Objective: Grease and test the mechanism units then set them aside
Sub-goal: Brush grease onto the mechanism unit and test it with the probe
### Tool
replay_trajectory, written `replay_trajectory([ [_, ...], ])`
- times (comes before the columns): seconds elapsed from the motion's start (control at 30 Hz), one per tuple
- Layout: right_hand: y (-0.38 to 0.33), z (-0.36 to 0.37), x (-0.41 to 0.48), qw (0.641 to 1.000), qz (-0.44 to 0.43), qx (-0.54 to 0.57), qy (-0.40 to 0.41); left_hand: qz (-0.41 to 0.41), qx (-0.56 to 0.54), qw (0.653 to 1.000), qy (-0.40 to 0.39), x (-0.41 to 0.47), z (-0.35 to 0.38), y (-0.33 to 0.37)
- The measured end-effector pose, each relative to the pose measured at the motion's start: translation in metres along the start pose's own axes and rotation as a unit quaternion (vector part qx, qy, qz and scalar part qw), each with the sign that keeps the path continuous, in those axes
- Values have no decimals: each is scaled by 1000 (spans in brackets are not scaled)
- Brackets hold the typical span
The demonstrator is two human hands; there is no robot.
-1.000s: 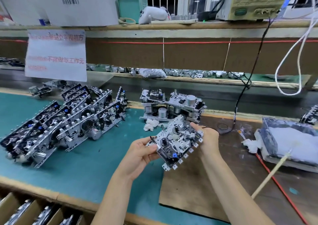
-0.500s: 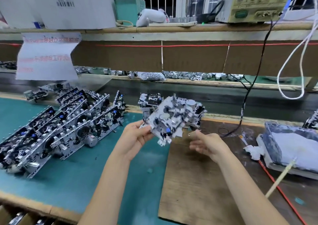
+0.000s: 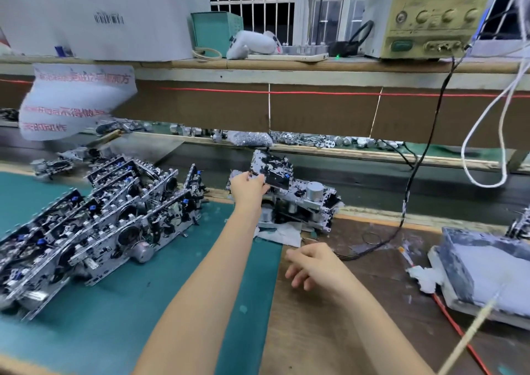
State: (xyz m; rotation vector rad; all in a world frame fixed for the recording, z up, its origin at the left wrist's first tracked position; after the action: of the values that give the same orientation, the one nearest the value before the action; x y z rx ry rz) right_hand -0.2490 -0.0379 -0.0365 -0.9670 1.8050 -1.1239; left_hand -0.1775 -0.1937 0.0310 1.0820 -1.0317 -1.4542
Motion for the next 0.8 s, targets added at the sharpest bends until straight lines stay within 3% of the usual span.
replay_trajectory([
  [0.13,-4,8,-2,1000,-3,-11,-11,14,98,995,-30,-1,-7,4],
  [0.23,-7,14,-3,1000,-5,-7,-16,134,265,955,4,5,-41,23],
  [0.3,-8,18,-3,1000,-7,-4,-17,206,389,895,71,8,-77,36],
  [0.4,-7,27,-5,1000,-10,-8,-25,233,598,757,128,22,-125,42],
  [0.47,-5,33,-6,1000,-7,-6,-29,216,684,687,113,33,-145,37],
  [0.53,-3,38,-6,1000,-3,-5,-30,205,727,651,73,40,-151,29],
  [0.8,-3,45,-3,999,-1,-6,-37,195,762,617,24,32,-149,25],
])
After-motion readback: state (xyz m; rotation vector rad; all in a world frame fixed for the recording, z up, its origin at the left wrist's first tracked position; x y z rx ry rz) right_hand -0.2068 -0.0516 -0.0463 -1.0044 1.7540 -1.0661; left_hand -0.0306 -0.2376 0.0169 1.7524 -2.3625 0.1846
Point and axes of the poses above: each hand's wrist, its own x-axis towards the middle knuckle, its own z-axis out of the palm, y = z × x, the point moved 9 cm from there along x, towards the middle knuckle, and after that the axes turned 5 degrees about y, right-handed, at the moved point
